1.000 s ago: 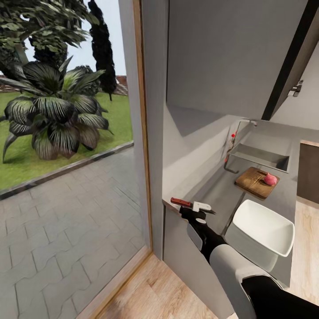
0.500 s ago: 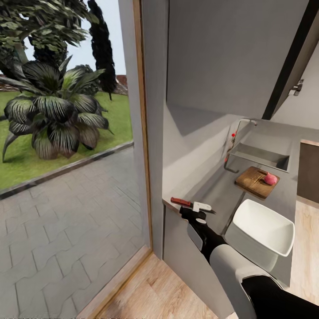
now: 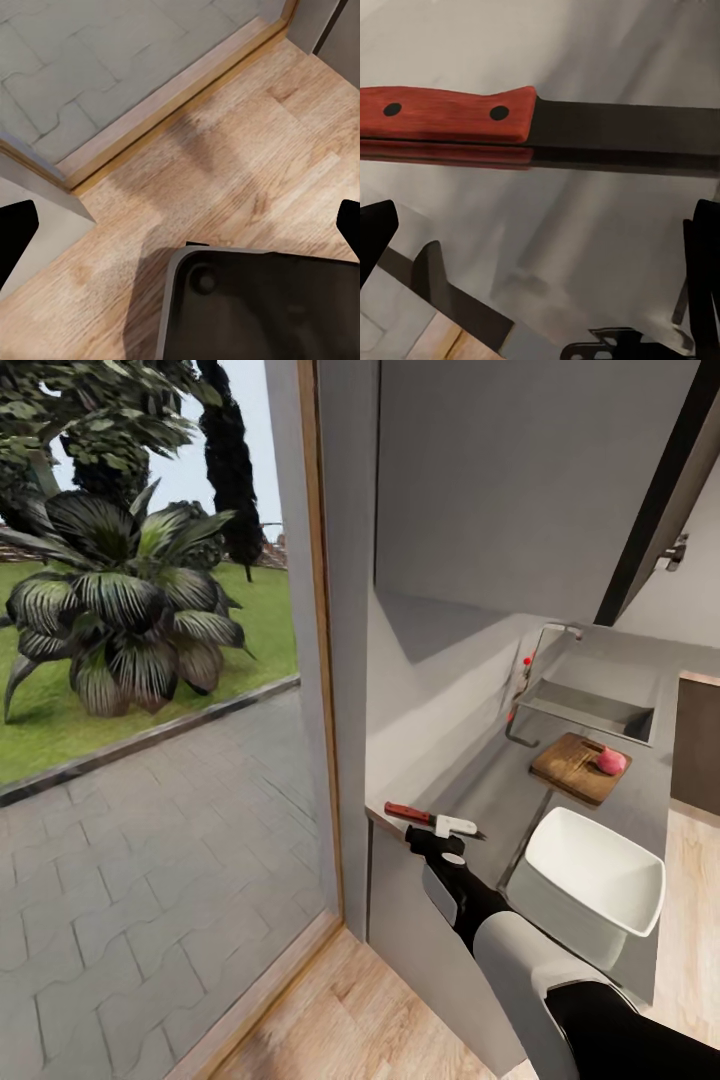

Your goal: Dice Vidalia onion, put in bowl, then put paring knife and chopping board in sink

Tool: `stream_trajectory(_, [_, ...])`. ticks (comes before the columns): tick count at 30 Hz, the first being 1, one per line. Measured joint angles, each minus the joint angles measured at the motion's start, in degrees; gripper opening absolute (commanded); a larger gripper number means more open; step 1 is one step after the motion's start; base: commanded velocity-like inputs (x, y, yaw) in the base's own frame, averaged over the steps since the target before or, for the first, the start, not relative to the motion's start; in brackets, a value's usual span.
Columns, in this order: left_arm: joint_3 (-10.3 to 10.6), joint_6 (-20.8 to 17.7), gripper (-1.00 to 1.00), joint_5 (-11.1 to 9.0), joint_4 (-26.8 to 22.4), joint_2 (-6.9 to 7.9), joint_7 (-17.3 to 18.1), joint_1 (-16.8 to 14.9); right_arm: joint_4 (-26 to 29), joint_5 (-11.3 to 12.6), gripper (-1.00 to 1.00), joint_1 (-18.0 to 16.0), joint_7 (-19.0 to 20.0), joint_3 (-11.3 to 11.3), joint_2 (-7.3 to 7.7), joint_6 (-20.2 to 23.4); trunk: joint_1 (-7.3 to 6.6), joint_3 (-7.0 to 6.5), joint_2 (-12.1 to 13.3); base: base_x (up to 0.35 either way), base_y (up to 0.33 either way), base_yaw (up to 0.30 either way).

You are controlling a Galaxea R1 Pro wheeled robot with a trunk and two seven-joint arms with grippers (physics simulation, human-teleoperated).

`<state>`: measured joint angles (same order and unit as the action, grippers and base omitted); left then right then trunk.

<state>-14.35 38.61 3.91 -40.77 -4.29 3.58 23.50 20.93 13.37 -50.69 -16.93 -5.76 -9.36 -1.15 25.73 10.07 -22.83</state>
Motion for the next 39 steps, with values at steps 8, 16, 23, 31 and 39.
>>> stream_trajectory(8, [0.01,0.0,1.0,0.0,0.01,0.0,0.0,-0.01,0.01,0.16,1.0,0.0,0.09,-0.04,-0.01,0.0,-0.01,0.01,0.0,0.063,-0.107,0.0])
stream_trajectory(16, [0.0,0.0,1.0,0.0,0.0,0.0,0.0,-0.02,0.01,0.08,1.0,0.02,0.15,-0.06,-0.01,-0.01,0.0,0.0,0.0,0.009,-0.013,0.0])
stream_trajectory(23, [0.0,0.0,1.0,0.0,0.0,0.0,0.0,-0.01,0.02,-0.07,1.0,0.06,0.2,-0.12,-0.01,-0.04,0.0,0.0,0.0,0.0,0.0,0.0])
stream_trajectory(31, [0.01,0.01,1.0,0.0,0.02,0.01,0.0,-0.01,0.01,0.09,1.0,0.08,0.16,-0.07,-0.02,-0.02,-0.02,0.01,-0.01,0.086,-0.118,0.0])
stream_trajectory(39, [0.0,0.0,1.0,0.0,0.0,0.0,0.0,0.03,0.01,0.15,1.0,0.09,0.16,-0.04,-0.09,-0.03,0.0,0.0,0.0,0.069,-0.096,0.0])
